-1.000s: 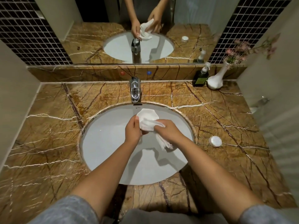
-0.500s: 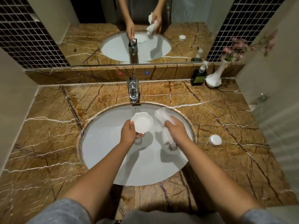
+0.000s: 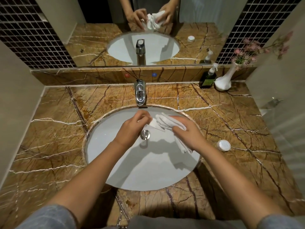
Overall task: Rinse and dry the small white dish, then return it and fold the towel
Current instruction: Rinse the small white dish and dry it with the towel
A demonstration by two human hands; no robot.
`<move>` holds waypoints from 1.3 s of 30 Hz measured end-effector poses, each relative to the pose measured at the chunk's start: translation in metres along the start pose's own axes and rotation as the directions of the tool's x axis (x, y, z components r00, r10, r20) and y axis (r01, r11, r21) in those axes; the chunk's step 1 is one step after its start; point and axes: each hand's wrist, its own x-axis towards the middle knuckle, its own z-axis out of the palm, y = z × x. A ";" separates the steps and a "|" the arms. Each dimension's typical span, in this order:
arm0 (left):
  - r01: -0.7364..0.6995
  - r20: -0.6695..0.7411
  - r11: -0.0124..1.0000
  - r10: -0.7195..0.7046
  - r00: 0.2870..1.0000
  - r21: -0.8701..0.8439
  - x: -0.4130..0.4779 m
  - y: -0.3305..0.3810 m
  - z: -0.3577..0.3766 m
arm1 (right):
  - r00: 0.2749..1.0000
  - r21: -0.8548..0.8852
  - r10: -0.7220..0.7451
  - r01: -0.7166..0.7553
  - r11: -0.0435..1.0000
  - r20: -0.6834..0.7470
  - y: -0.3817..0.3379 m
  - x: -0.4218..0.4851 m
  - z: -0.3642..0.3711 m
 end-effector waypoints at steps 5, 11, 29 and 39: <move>-0.107 -0.009 0.991 0.108 0.994 0.076 0.004 0.005 -0.006 | 0.967 -0.083 0.240 -0.234 0.969 0.081 0.014 0.004 0.004; -0.263 -0.064 0.954 0.274 0.960 0.147 0.008 0.018 -0.009 | 0.983 -0.015 0.181 -0.180 0.983 0.039 0.000 0.023 -0.010; -0.062 0.055 0.989 0.055 0.997 0.131 0.005 -0.001 -0.003 | 0.827 -0.170 0.480 -0.449 0.877 0.291 0.008 0.018 0.000; 0.379 0.035 0.902 -0.381 0.924 -0.204 -0.006 0.002 0.014 | 0.988 -0.341 -0.009 0.061 0.938 0.155 -0.013 0.010 0.029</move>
